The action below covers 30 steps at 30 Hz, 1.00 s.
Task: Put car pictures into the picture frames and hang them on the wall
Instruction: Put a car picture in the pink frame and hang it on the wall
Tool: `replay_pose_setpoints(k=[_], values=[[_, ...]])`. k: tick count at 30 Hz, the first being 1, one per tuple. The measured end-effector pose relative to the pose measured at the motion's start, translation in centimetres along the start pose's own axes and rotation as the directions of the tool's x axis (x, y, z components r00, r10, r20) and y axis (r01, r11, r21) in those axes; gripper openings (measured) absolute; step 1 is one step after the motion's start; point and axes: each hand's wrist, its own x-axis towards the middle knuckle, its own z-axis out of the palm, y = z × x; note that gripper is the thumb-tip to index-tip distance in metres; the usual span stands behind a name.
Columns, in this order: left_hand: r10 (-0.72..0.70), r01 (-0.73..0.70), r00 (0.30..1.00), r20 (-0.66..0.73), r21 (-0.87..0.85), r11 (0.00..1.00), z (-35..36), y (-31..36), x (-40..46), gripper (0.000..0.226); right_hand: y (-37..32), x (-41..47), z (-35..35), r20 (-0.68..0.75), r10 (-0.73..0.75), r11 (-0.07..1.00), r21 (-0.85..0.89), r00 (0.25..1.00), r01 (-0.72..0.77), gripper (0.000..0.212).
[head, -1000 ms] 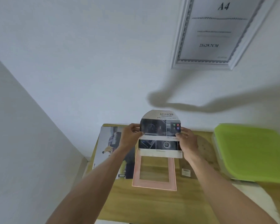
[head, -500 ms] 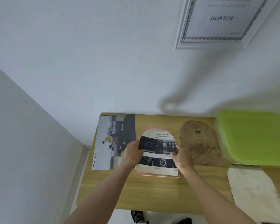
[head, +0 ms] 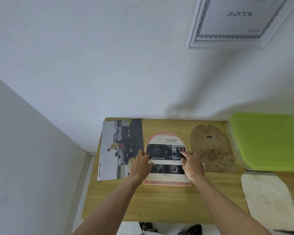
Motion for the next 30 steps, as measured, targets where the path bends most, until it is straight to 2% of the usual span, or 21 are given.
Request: replay_pose_setpoints(k=[13, 18, 22, 26, 30], values=[[-0.01, 0.01, 1.0, -0.002, -0.057, 0.998, -0.2, -0.3, 0.6, 0.041, -0.2, 0.5, 0.0, 0.0, 0.023, 1.0, -0.006, 1.0, -0.023, 0.039], [-0.006, -0.018, 0.984, -0.178, -0.133, 0.991, 0.1, 0.0, 0.7, 0.039, 0.5, -0.1, -1.4, -0.052, -0.014, 1.0, 0.006, 0.999, 0.014, 0.043], [0.037, -0.099, 0.952, -0.303, -0.193, 0.976, 0.2, 3.7, 1.2, 0.027, 3.6, 0.0, -3.7, -0.1, 0.068, 0.997, -0.016, 0.993, -0.07, 0.041], [0.09, -0.164, 0.967, -0.239, -0.313, 0.935, 1.9, 9.8, 1.5, 0.022, 8.2, 0.0, -5.8, -0.092, 0.194, 0.976, -0.083, 0.977, -0.202, 0.046], [0.115, -0.129, 0.991, -0.063, -0.312, 0.941, 4.8, 15.9, 1.4, 0.037, 12.6, -0.1, -7.0, -0.051, 0.248, 0.958, -0.135, 0.967, -0.253, 0.051]])
